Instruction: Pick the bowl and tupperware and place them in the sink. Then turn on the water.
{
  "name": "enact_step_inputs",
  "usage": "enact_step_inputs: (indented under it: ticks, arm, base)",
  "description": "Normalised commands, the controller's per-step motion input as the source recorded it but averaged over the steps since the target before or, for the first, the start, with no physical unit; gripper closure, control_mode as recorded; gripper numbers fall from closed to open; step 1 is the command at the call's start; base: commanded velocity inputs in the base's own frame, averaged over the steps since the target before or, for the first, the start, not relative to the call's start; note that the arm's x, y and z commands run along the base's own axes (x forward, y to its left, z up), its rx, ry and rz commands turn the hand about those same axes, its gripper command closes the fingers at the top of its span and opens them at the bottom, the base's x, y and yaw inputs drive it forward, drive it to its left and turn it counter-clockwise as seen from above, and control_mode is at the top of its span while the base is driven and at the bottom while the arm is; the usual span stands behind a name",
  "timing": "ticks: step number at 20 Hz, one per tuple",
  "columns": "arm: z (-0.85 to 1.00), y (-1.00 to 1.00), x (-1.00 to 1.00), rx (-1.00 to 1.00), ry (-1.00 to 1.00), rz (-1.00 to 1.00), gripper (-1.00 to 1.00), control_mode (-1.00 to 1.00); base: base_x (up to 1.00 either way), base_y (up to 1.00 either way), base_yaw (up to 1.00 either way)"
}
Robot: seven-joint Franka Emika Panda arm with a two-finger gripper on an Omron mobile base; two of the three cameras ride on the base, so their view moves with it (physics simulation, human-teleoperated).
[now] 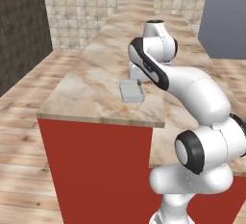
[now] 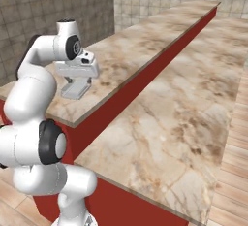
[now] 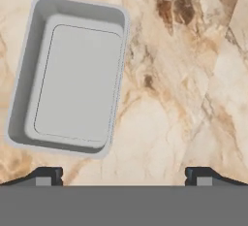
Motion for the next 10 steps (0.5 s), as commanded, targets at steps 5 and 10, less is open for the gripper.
enact_step_inputs:
  ticks: [5, 10]
  arm:
    - [0.00, -0.11, 0.44, 0.04, 0.00, 0.11, -1.00, -1.00]
    - [-0.14, -0.19, 0.25, 0.17, 0.00, 0.02, -1.00, -1.00]
  base:
    - [0.00, 0.00, 0.00]
    - [0.00, 0.00, 0.00]
